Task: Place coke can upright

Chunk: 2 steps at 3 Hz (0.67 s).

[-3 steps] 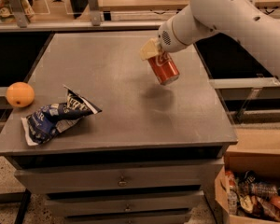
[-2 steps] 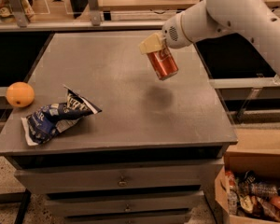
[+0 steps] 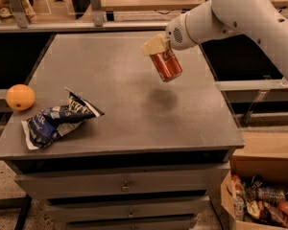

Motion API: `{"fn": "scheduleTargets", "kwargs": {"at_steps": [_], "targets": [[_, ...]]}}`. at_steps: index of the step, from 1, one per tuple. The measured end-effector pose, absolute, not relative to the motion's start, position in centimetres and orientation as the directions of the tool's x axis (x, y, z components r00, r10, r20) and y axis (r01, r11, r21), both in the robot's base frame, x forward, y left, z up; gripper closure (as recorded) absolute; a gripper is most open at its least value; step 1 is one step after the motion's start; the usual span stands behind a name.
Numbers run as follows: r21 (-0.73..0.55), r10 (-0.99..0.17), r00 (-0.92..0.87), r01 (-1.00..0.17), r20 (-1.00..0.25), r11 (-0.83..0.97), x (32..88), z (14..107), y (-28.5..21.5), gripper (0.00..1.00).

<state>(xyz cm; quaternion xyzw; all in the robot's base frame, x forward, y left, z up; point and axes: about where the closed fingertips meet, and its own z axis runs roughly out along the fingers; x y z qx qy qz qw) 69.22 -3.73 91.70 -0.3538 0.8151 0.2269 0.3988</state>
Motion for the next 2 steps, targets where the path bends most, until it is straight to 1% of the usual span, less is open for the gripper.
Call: {"fn": "scheduleTargets", "kwargs": {"at_steps": [1,2], "targets": [[0.07,-0.373,-0.391,-0.763,-0.841,0.642,69.3,92.1,-3.7,1.0],[0.054,-0.306,-0.309,-0.778,-0.9,0.627,69.3,93.5,-4.3,1.0]]}}
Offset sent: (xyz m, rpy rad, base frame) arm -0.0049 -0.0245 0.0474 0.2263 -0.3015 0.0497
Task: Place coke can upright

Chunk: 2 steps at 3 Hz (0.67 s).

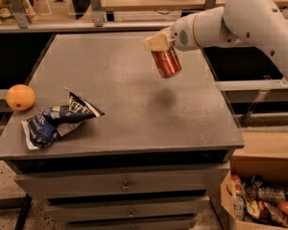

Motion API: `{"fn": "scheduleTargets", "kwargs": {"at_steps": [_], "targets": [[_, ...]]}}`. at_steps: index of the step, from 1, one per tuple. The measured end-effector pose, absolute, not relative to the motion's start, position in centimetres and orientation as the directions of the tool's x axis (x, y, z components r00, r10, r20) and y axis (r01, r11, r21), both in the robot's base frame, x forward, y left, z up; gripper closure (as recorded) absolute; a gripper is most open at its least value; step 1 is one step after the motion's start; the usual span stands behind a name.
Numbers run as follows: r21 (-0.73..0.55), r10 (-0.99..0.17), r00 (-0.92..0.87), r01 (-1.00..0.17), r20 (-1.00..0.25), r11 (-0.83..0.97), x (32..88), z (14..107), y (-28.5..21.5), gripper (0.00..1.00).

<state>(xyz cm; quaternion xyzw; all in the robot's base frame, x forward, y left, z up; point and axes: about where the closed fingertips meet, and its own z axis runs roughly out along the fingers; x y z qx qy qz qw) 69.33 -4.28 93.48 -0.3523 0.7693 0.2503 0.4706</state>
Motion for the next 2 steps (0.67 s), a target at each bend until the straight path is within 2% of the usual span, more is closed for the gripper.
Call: {"fn": "scheduleTargets", "kwargs": {"at_steps": [2], "targets": [[0.003,-0.174,-0.131,-0.808,-0.976,0.589,68.8,96.3,-6.7,1.0]]}}
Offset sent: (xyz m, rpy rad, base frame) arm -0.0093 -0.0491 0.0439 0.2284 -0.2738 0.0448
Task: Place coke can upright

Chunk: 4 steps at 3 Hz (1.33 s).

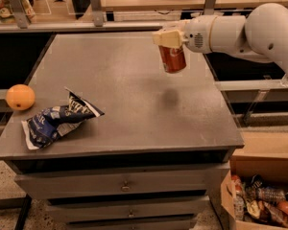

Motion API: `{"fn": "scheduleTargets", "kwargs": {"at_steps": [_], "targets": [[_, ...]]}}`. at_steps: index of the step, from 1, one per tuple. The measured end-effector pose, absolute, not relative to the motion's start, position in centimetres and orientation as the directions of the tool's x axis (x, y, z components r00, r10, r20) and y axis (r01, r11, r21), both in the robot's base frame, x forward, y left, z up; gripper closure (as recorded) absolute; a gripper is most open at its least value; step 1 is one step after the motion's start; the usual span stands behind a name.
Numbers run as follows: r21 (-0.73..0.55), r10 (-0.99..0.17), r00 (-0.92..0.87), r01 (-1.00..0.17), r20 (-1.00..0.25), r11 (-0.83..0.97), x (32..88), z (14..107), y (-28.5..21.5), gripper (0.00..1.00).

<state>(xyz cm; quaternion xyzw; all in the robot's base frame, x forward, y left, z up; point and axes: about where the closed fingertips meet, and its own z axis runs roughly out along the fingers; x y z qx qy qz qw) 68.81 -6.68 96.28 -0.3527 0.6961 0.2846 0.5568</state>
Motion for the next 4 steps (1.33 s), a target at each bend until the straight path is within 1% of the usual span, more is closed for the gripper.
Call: {"fn": "scheduleTargets", "kwargs": {"at_steps": [2,4], "targets": [[-0.054,-0.09,0.006,-0.842,-0.996,0.537,68.7,96.8,-8.4,1.0],[-0.109,-0.04,0.102,-0.895,-0.994,0.432,69.1,94.4,-9.9,1.0]]}}
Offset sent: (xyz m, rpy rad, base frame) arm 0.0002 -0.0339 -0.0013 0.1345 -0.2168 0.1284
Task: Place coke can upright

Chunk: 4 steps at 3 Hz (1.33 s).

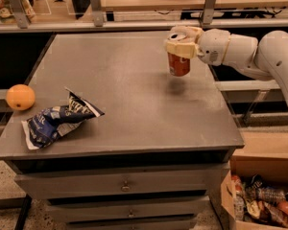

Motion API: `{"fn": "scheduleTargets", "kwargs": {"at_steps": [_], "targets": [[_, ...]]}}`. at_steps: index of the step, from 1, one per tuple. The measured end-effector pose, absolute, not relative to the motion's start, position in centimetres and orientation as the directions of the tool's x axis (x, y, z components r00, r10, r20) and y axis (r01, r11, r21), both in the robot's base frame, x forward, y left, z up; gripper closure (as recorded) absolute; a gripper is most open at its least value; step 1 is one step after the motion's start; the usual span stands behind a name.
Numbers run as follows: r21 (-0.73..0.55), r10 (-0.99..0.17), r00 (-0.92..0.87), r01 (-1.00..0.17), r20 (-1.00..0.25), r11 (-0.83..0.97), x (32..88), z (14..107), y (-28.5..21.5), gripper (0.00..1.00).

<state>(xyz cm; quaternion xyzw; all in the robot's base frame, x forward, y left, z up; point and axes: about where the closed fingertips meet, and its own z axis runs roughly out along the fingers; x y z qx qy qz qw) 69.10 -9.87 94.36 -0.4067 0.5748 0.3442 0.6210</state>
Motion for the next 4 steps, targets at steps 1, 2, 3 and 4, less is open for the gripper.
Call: {"fn": "scheduleTargets", "kwargs": {"at_steps": [1,2,3,4], "targets": [[-0.12,-0.018,0.122,-0.913,-0.992,0.389,69.12,93.51,-10.21,1.0],[-0.117,0.022,0.134,-0.925,-0.991,0.362,69.07,93.07,-10.5,0.83],[-0.118,0.049,0.144,-0.931,-0.988,0.347,68.91,93.04,-10.59,0.61],[-0.119,0.049,0.144,-0.932,-0.988,0.341,68.9,93.09,-10.22,0.37]]}}
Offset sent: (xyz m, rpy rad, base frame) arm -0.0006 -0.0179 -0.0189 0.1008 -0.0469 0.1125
